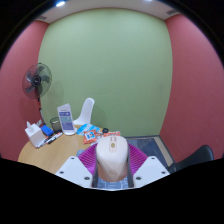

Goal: Arrange mouse

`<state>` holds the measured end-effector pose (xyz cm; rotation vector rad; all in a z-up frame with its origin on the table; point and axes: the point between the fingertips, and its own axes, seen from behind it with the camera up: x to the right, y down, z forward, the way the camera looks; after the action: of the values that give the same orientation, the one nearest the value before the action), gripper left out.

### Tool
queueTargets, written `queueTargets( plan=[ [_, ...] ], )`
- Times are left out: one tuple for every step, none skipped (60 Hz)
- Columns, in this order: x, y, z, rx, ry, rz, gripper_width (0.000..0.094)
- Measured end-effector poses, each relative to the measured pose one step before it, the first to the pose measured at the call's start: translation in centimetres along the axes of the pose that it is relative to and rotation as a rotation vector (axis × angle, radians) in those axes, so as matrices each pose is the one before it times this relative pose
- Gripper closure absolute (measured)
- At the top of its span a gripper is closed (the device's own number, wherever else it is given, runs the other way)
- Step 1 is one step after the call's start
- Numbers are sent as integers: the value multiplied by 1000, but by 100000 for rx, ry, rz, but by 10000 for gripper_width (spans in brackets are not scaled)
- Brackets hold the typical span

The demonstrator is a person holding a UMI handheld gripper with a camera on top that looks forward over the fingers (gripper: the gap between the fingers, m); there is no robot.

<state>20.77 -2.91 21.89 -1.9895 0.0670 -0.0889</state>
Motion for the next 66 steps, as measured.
queueTargets(
  plan=[
    [-115,-25,962,-329,-530,27,548],
    [-252,201,1040,-201,-623,179,548],
    [-122,93,1037,-981,-604,89,548],
    [-109,268,1026,-858,-411,13,549],
    [-139,330,1036,-981,-409,-10,549],
    [-152,461,1057,-1107,-518,-56,550],
    [-158,606,1072,-1343,-576,-203,549],
    [-174,681,1050,-1516,-618,-188,550],
    [-149,718,961,-1576,-551,-51,549],
    [-131,723,922,-1501,-527,210,550],
    [-156,1016,856,-1002,-520,387,550],
    [-115,716,848,-1473,-606,216,549],
    [-141,751,823,-1634,-690,-25,548],
    [-113,775,728,-1548,-668,-76,550],
    [-35,679,704,-1311,-465,-128,548],
    [12,606,667,-1015,-191,-270,550],
    [0,612,593,-1025,-94,-529,550],
    [-53,660,548,-1246,-334,-882,549],
    [-88,626,513,-1287,-486,-1001,549],
    [-79,511,471,-960,-427,-849,547],
    [-34,395,440,-532,-176,-584,547],
    [-57,440,448,56,159,-190,546],
    [-81,435,303,-520,-21,-396,545],
    [-42,336,295,-667,-259,-359,540],
    [-26,310,257,-758,-283,-221,522],
    [-76,250,223,-522,-290,-76,510],
    [-55,212,189,-370,-255,103,502],
    [-41,199,189,-299,-185,160,497],
    [-36,189,133,-462,-122,152,491],
    [-37,218,99,-537,-74,114,479],
    [11,183,107,-529,43,163,467],
    [6,157,155,-534,69,254,455],
    [-32,219,98,-663,-67,120,446],
    [-84,275,37,-766,48,317,432],
    [-36,149,-29,-599,-56,470,418],
    [-88,82,-64,-167,-67,514,399],
    [-133,-19,-79,279,-301,318,378],
    [0,-45,-111,251,154,97,355],
    [14,-20,-132,161,316,-83,299],
    [-14,25,-172,-253,48,-307,255],
    [-36,42,-171,-266,331,-203,212],
    [-32,6,-231,-244,292,-224,168],
    [-55,-43,-272,-91,262,-215,124],
    [-31,-85,-345,111,417,-129,81],
    [10,-140,-391,357,672,-92,109],
    [28,-170,-435,477,749,-105,117],
    [75,-170,-605,258,875,-258,109],
    [22,-152,-570,399,890,-146,98],
    [-29,-184,-634,539,690,-188,89],
    [-33,-189,-662,580,633,-225,82],
    [-37,-227,-710,699,656,-181,84],
    [-39,-232,-744,829,662,-143,87],
    [-48,-237,-788,796,718,-109,90],
    [-62,-202,-809,687,674,-151,90],
    [-72,-183,-851,702,562,-200,89],
    [-54,-222,-869,727,568,-185,91],
    [-62,-234,-1029,700,711,-131,93],
    [-48,-222,-880,774,594,-85,93],
    [-43,-194,-888,632,611,-22,94],
    [-53,-143,-943,539,596,7,94],
    [-70,-142,-963,514,559,40,95],
    [-85,-139,-988,619,505,127,96],
    [-55,-120,-980,627,558,201,95],
    [-108,-59,-1037,575,743,180,93],
    [-68,-46,-949,427,640,243,94],
    [-50,-8,-919,330,571,171,95]
  ],
)
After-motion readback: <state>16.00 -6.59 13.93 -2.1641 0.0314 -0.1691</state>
